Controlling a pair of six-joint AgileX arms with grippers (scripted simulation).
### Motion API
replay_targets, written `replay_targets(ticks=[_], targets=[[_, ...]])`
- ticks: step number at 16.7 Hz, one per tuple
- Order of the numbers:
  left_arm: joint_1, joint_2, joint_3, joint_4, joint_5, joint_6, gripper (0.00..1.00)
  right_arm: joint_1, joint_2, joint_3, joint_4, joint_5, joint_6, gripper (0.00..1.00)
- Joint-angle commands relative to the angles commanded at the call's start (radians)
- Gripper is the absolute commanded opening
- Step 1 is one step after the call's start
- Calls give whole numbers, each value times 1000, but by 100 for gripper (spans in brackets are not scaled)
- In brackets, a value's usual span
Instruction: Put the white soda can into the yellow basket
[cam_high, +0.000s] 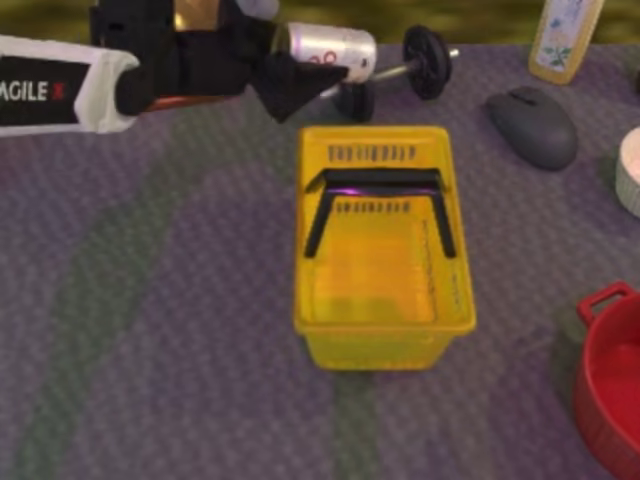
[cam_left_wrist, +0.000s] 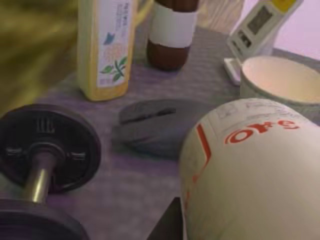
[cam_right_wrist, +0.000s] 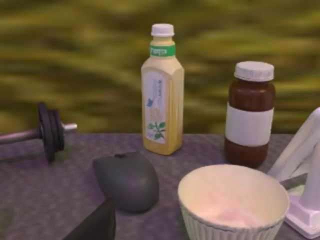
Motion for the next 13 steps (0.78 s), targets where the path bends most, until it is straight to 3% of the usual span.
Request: replay_targets(ticks=[3,6,8,13], targets=[[-20,-30,-48,225,168,-85,0,0,0,0,0,0,0,100],[-33,-57,-77,356,278,-138,0,0,0,0,0,0,0,100],[-36,-67,-86,390,309,-153,0,0,0,0,0,0,0,100],[-31,-63,-83,391,309,-151,0,0,0,0,0,0,0,100]])
